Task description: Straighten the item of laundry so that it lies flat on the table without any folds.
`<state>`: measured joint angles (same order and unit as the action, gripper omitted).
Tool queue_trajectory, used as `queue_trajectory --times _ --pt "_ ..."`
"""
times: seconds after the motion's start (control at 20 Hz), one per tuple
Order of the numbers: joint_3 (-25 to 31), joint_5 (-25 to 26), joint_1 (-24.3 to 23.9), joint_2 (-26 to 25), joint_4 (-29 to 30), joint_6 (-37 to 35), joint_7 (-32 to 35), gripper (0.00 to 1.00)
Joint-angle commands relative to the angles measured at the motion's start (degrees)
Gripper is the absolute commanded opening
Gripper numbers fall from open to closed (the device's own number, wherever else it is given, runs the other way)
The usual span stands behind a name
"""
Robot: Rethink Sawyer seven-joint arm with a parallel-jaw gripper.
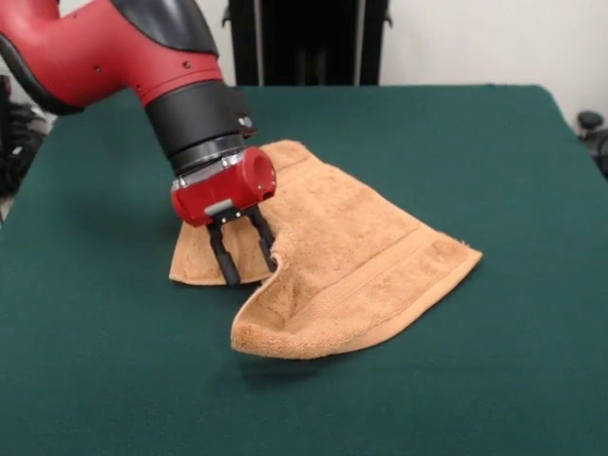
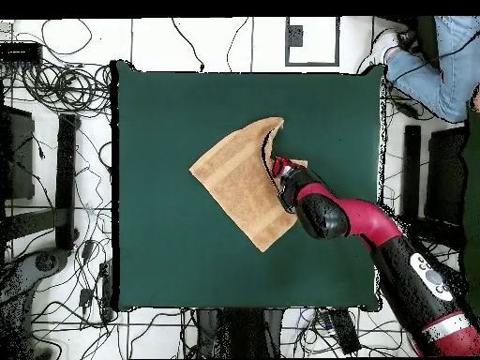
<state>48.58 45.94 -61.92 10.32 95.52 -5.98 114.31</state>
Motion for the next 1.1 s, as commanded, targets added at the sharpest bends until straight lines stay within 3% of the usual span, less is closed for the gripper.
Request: queue_trajectory --times 0.05,0.3,0.65,1.1 --pt "-7.2 4.2 7.5 3.8 -0.6 8.7 3.8 1.0" --pt "-18.6 1.6 15.0 6.6 -2.9 22.1 4.8 1.0" --pt "-21.4 -0.2 16.9 6.4 -3.3 26.0 4.1 1.0" --pt "-20.5 1.5 16.6 6.5 -3.4 25.4 5.0 1.0"
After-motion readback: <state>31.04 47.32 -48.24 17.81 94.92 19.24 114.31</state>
